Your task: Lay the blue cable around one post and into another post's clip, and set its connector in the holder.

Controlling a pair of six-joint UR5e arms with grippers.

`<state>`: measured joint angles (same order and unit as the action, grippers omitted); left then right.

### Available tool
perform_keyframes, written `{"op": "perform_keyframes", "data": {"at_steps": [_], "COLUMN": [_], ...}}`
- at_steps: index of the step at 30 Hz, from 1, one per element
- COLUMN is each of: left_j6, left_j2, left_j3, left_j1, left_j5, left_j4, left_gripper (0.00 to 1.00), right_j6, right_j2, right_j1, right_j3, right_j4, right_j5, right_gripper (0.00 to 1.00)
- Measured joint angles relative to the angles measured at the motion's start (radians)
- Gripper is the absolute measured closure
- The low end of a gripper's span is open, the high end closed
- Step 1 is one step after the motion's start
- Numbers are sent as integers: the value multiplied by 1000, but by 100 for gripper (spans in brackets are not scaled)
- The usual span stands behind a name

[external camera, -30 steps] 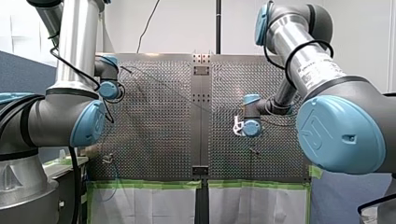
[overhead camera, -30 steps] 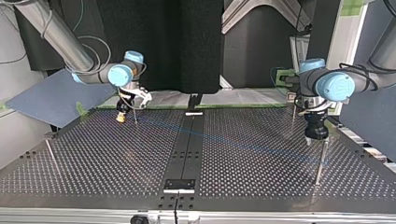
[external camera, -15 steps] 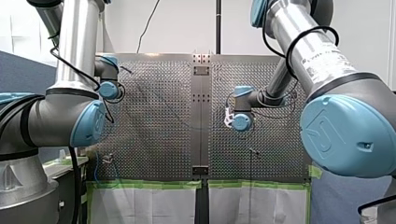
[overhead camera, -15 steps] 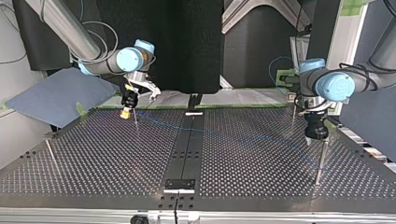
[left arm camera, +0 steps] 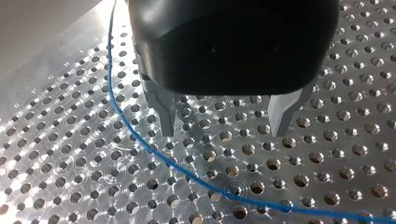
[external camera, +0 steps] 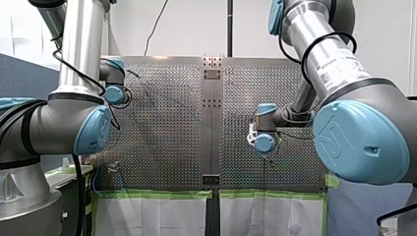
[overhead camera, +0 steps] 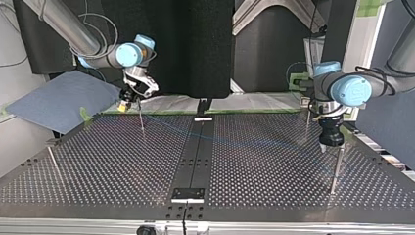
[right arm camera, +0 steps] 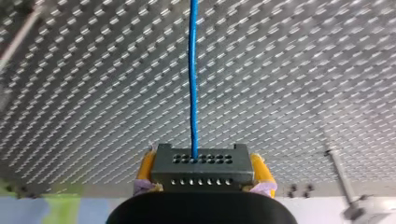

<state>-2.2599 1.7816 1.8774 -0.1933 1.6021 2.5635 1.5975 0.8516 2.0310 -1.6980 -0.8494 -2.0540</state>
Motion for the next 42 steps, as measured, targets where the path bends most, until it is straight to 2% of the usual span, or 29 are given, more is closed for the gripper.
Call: {"op": "perform_keyframes", "data": {"at_steps": [4, 9, 14, 21, 30, 34, 42], "left_j6": [0, 0, 1, 0, 0, 0, 1], "left_j2": [0, 0, 0, 0, 0, 0, 0], "left_j3": [0, 0, 0, 0, 0, 0, 0], "left_j1": [0, 0, 0, 0, 1, 3, 5], "left_j5": [0, 0, 0, 0, 0, 0, 0], "left_j4": [0, 0, 0, 0, 1, 2, 1], "left_gripper": [0, 0, 0, 0, 0, 0, 0], "right_j6": [27, 40, 63, 67, 81, 85, 111], "right_j2": [-13, -16, -17, -21, -30, -52, -115], "right_j1": [-38, -82, -129, -189, -272, -305, -371], "right_j3": [-38, -82, -129, -189, -273, -306, -370], "right_j4": [-38, -83, -129, -190, -273, -306, -371], "right_j5": [37, 77, 122, 183, 266, 299, 364], "right_gripper": [100, 100, 100, 100, 100, 100, 100]}}
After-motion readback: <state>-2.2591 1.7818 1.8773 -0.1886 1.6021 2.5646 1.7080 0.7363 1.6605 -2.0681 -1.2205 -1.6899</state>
